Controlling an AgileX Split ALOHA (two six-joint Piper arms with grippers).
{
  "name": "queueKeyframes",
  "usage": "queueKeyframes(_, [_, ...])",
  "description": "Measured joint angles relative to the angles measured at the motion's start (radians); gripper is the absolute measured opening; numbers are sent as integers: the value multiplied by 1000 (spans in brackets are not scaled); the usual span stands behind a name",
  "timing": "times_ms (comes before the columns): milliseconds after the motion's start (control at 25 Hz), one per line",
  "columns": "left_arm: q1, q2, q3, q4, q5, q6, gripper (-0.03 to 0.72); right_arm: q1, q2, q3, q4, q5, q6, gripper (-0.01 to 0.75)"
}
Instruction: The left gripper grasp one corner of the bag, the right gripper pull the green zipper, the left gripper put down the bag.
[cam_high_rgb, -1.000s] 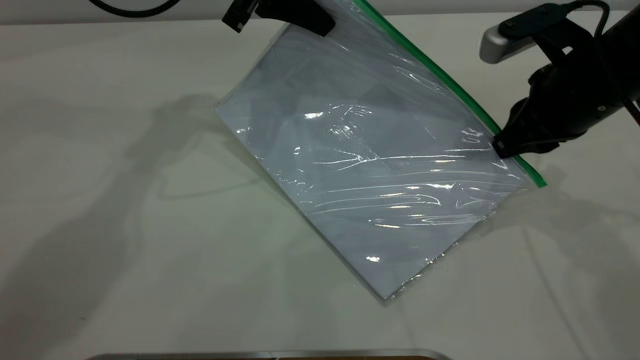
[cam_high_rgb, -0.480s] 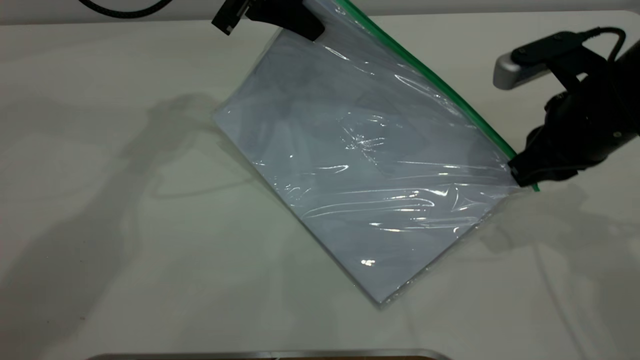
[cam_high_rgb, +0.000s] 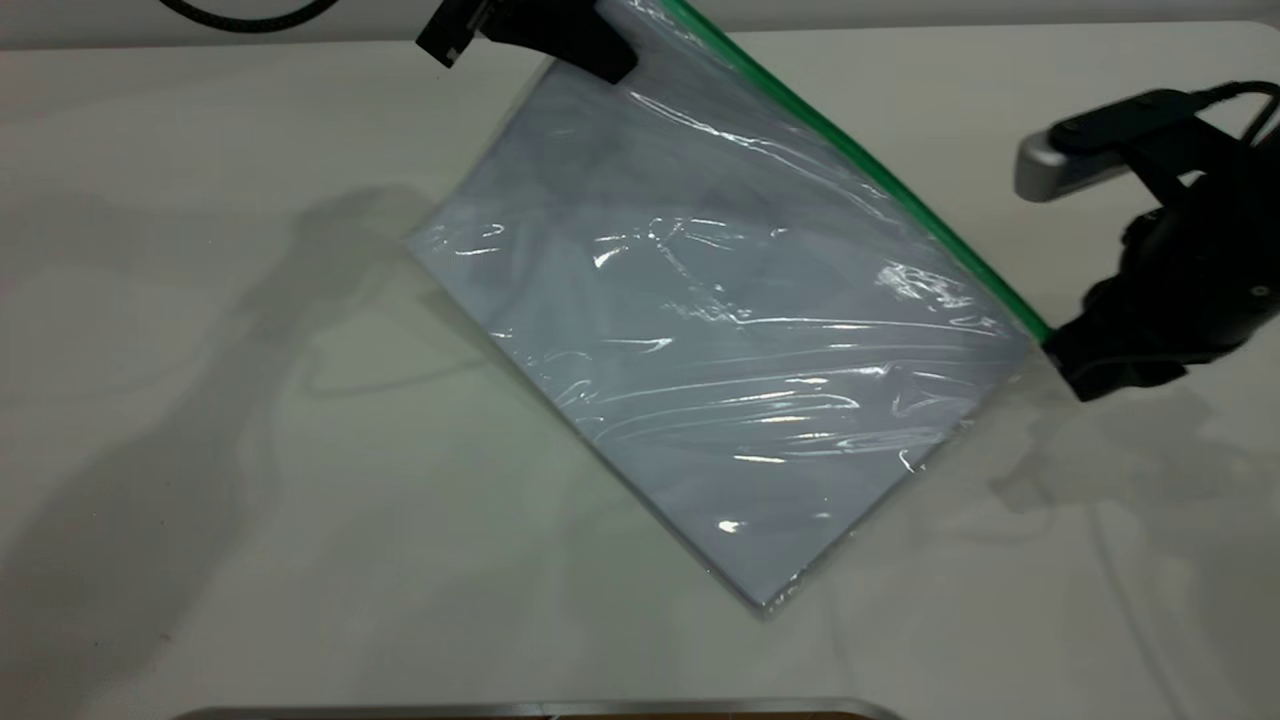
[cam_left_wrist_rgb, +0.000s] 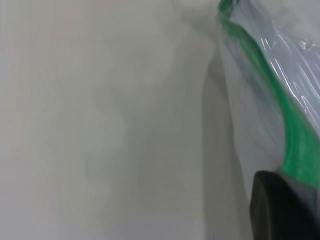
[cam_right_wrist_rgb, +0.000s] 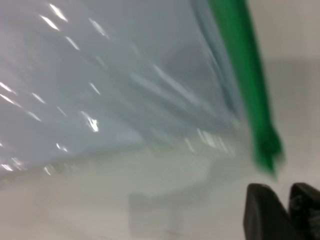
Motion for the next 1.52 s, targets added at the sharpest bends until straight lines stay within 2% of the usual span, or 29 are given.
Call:
queueKeyframes(120, [-10, -1, -2, 61, -34, -80, 175, -5, 0, 2, 3, 1, 0, 292])
queueKeyframes(280, [-35, -1, -2, 117, -82, -190, 363, -5, 0, 2, 4, 2, 0, 448])
queueKeyframes(440, [-47, -12, -2, 127, -177, -324, 531, -5, -13, 0, 5, -10, 0, 513])
queueKeyframes(560, [-47, -44, -2, 137, -256, -439, 595, -5, -60, -20, 5, -22, 0, 521])
queueKeyframes(800, [-47, -204, -2, 255, -288, -766, 602, -5, -301, -58, 6, -1, 0, 522])
queueKeyframes(1000, [-47, -369, -2, 487, -265, -1085, 590, -5, -599, -59, 23, 47, 42, 522])
queueKeyframes(1200, [-47, -537, -2, 699, -195, -1358, 590, -5, -866, -58, -11, 98, 88, 522])
queueKeyframes(1360, [-47, -655, -2, 784, -138, -1477, 590, -5, -989, -56, -41, 129, 159, 522])
queueKeyframes(1440, [-47, -701, -2, 793, -101, -1507, 590, -5, -1023, -56, -66, 181, 250, 522])
queueKeyframes(1520, [-47, -736, -2, 799, -48, -1532, 590, -5, -1048, -56, -120, 278, 351, 522])
